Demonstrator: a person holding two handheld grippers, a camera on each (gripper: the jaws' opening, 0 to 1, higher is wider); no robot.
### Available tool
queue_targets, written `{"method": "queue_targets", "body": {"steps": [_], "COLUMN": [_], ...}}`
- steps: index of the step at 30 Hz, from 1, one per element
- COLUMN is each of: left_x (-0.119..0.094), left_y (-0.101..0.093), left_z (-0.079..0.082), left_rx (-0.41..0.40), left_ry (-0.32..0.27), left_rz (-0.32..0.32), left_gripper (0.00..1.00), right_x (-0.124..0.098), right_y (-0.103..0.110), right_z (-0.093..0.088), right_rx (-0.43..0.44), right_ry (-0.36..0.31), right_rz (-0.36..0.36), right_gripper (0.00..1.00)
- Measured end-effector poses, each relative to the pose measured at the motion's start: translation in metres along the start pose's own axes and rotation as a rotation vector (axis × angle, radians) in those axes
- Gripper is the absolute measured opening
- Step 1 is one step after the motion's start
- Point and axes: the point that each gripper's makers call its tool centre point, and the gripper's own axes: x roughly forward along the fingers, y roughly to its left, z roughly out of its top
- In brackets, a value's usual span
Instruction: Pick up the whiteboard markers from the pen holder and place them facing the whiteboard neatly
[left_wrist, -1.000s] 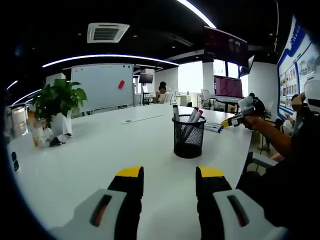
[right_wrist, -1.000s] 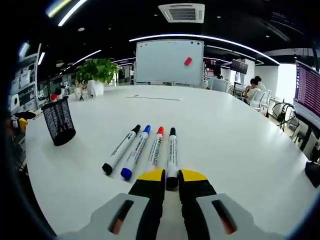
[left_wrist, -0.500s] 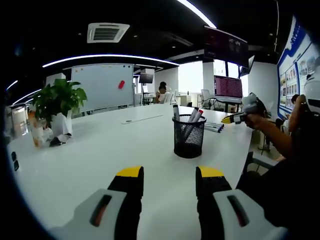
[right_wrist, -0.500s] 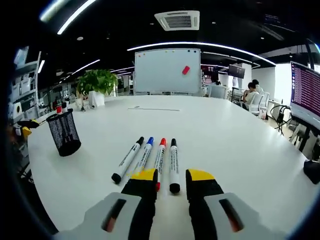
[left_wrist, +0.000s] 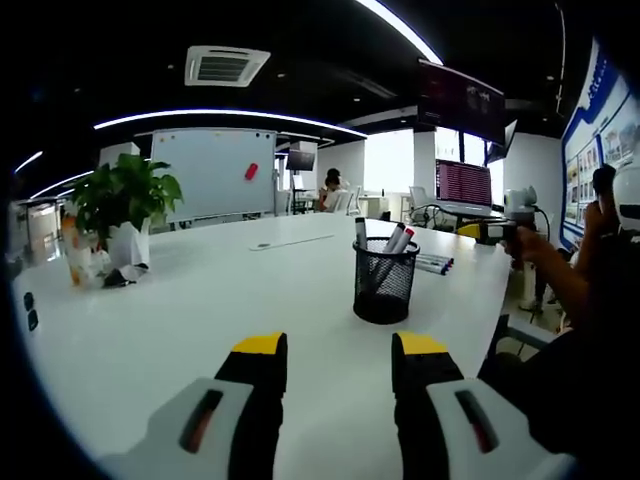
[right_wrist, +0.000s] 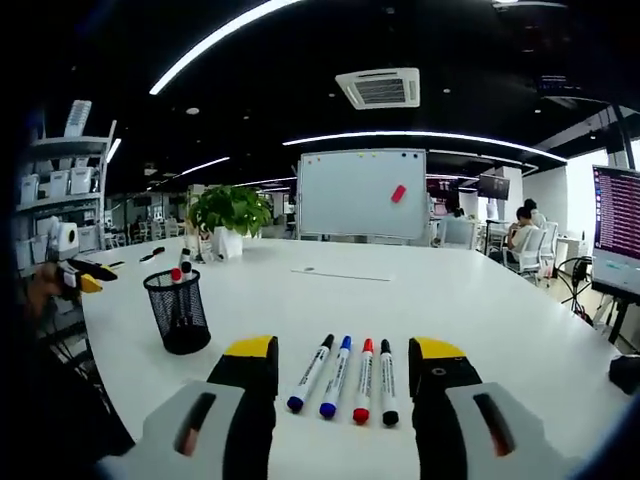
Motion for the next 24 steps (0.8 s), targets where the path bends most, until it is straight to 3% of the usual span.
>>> {"method": "queue_targets", "body": {"steps": [17, 24], "left_x": [-0.002, 0.000], "left_y": [0.004, 0.002], "left_z": [0.001, -0.005], "left_rx": [-0.023, -0.004], "left_ry": [-0.017, 0.009], "left_rz": [0.012, 0.006], "left_gripper": [0.44, 0.44], "right_x": [-0.009, -0.015], "right_y": [0.040, 0.063], "right_z": [0.036, 0.048], "right_rx": [-0.064, -0.034], "right_ry": [-0.053, -0.079], "right_rz": [0.105, 0.212], "right_gripper": [0.53, 0.51]}}
